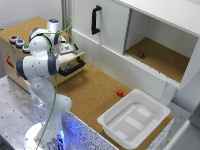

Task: Move to the drawer, then place the yellow object

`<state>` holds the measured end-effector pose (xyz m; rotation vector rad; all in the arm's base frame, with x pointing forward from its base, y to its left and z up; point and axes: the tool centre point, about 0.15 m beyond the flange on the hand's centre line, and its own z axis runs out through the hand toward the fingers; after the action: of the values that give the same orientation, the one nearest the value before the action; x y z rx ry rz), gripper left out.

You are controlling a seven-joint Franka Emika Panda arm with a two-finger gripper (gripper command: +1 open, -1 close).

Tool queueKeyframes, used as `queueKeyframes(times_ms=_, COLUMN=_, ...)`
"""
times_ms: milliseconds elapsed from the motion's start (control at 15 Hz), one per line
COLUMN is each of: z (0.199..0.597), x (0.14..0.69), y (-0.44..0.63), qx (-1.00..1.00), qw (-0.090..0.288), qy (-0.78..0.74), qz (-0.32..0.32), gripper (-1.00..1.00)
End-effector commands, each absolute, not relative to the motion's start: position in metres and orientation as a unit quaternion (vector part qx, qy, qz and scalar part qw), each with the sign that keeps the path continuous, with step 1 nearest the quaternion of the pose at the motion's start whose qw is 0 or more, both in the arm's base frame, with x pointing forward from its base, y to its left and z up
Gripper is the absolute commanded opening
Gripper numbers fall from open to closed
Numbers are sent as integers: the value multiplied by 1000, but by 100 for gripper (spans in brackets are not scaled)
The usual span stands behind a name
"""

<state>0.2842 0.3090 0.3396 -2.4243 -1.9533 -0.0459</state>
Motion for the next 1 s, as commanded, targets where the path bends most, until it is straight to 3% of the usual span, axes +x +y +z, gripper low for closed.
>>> queueKeyframes(times_ms=0, z=379, x=281, y=286, qx=-780, qw=8, qy=-620, qz=-81, gripper=100)
queueKeyframes(times_ms=267, z=403, x=287, y=271, qx=-798, qw=18, qy=-592, qz=-106, gripper=100)
queueKeyframes(times_ms=400, z=414, x=297, y=262, qx=-825, qw=44, qy=-555, qz=-100, gripper=100)
queueKeyframes(times_ms=933, z=414, x=297, y=262, qx=-825, qw=44, qy=-555, qz=-100, gripper=100)
